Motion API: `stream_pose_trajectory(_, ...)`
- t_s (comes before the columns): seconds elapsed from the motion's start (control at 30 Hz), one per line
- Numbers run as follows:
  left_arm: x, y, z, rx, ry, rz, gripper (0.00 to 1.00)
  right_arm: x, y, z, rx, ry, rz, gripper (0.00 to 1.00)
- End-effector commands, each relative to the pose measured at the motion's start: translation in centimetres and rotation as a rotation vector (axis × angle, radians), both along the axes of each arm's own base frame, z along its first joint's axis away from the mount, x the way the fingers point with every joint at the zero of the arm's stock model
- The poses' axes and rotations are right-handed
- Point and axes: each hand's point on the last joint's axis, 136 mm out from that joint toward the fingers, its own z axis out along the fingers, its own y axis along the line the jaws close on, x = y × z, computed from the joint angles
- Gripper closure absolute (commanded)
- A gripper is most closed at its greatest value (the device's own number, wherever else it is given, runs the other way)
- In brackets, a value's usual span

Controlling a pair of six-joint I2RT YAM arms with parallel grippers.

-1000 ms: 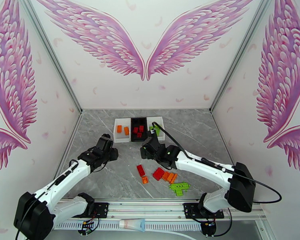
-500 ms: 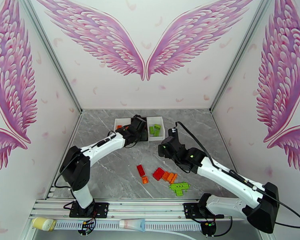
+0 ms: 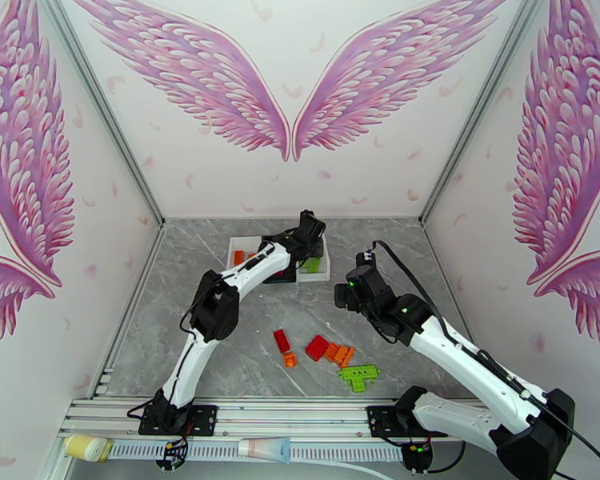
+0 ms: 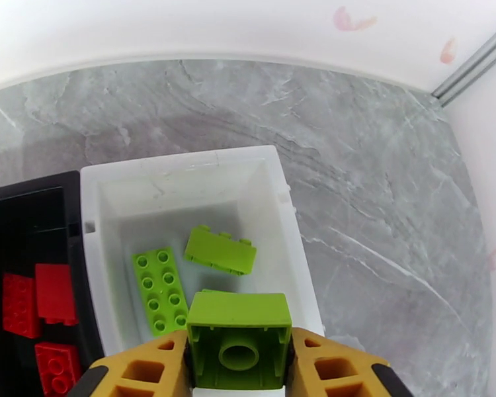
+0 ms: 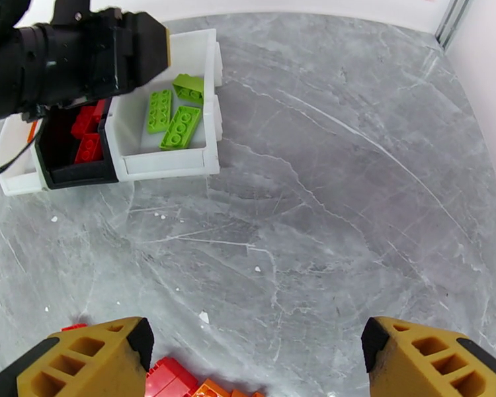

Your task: Sort the legos into containers by color

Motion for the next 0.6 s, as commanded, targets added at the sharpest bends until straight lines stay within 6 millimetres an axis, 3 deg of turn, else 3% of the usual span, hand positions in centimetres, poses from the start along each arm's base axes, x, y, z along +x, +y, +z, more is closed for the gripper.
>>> stream_pose_trajectory(0.0,0.0,0.4,1.5,0.022,-0.004,-0.022,0.50,0.5,0.6,-0.3,0.042,-0.002,0.023,0.12)
stream_pose_trajectory(0.27,-2.1,1.8,6.6,0.030,-0.088,-0.094,0.23,1.4,1.7,-1.3,0.080,0.036,0.039,0.12)
stream_pose_trajectory(0.47,-6.7,3.3,10.1,0.023,-0.185,-0.193,0.03,0.7,2.0,-3.6,0.106,0.123,0.050,0.11)
stream_pose_trajectory(0.57,-9.7,4.8,10.0,0.008,-0.202,-0.223,0.01,0.2,2.7,-5.0,0.131,0.177,0.071,0.12)
